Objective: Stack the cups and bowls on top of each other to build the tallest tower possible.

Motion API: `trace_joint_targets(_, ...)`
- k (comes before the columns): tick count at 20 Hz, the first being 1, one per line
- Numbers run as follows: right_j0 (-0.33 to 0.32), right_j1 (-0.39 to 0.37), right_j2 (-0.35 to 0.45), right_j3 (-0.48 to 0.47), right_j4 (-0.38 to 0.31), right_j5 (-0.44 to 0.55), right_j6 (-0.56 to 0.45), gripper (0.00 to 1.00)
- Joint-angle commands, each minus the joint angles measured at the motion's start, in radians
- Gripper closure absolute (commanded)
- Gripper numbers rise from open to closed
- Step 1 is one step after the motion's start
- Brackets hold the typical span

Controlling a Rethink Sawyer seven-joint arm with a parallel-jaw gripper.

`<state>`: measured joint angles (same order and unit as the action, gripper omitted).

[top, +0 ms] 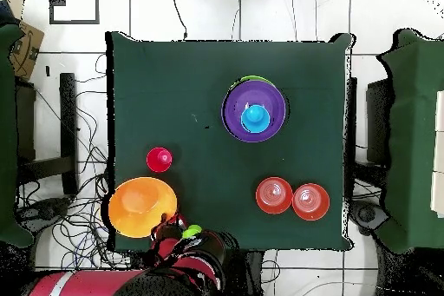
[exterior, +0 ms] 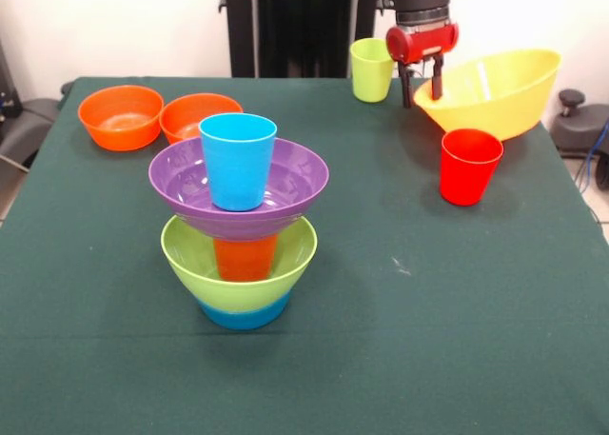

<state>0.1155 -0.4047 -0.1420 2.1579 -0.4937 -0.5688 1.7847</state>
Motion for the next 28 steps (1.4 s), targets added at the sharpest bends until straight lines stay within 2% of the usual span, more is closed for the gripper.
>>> trace_joint_targets(1,0.007,0.017,0.067,-0.123,0.03,-0.006,0.123,1.0)
trace_joint_targets(16,0.008,0.019,0.066,-0.128,0.018,-0.015,0.117,1.0)
trace_joint_targets(20,0.025,0.015,0.043,-0.129,0.032,-0.002,0.104,1.0)
trace_joint_targets(24,0.033,-0.045,0.003,-0.11,0.018,0.122,0.068,1.0)
trace_joint_targets(26,0.027,-0.107,-0.008,-0.087,-0.006,0.209,0.045,1.0)
trace_joint_targets(28,0.053,-0.194,-0.045,-0.076,-0.007,0.313,0.001,1.0)
